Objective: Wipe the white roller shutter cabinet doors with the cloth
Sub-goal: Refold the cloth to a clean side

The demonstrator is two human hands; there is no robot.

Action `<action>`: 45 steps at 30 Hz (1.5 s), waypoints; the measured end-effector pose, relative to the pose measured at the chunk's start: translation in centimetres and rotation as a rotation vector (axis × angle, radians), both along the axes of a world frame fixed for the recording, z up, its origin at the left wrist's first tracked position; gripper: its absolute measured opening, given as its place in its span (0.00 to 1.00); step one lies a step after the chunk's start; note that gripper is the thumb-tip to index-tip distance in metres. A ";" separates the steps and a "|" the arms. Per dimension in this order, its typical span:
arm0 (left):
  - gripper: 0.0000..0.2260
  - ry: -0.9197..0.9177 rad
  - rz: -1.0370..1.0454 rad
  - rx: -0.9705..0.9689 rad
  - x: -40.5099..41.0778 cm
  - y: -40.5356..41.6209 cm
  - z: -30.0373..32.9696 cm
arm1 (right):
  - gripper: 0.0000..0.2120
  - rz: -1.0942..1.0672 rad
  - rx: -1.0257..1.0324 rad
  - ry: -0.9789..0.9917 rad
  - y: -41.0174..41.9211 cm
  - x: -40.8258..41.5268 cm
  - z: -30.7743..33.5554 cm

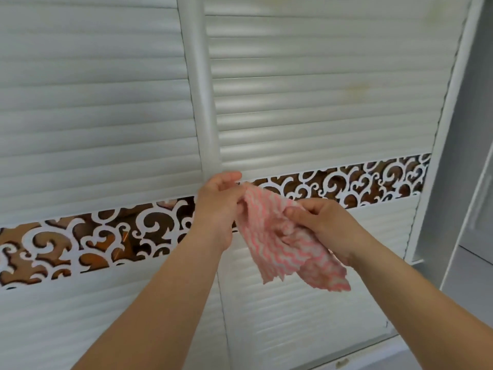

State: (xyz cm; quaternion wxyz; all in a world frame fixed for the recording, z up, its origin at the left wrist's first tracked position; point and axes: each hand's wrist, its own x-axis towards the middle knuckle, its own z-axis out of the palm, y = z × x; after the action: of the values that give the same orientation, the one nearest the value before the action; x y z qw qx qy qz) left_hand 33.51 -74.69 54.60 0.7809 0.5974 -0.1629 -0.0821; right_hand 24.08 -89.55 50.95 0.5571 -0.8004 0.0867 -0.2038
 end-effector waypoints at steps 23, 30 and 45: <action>0.05 -0.196 -0.379 0.478 -0.5 -11.3 -4.5 | 0.11 -0.177 0.090 -0.034 -13.3 0.6 3.9; 0.03 -0.360 -0.341 0.545 0.9 -11.3 -3.3 | 0.01 -0.364 -0.076 -0.037 -15.0 2.7 3.3; 0.06 -0.333 -0.399 0.386 3.8 -9.2 -0.7 | 0.17 0.227 -0.241 0.202 -10.2 4.3 4.7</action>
State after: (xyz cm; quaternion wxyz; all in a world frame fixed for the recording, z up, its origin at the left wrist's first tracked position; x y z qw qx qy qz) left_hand 37.36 -83.87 53.90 0.5842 0.6961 -0.3837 -0.1643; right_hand 28.40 -99.79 55.66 0.4653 -0.8822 0.0262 -0.0671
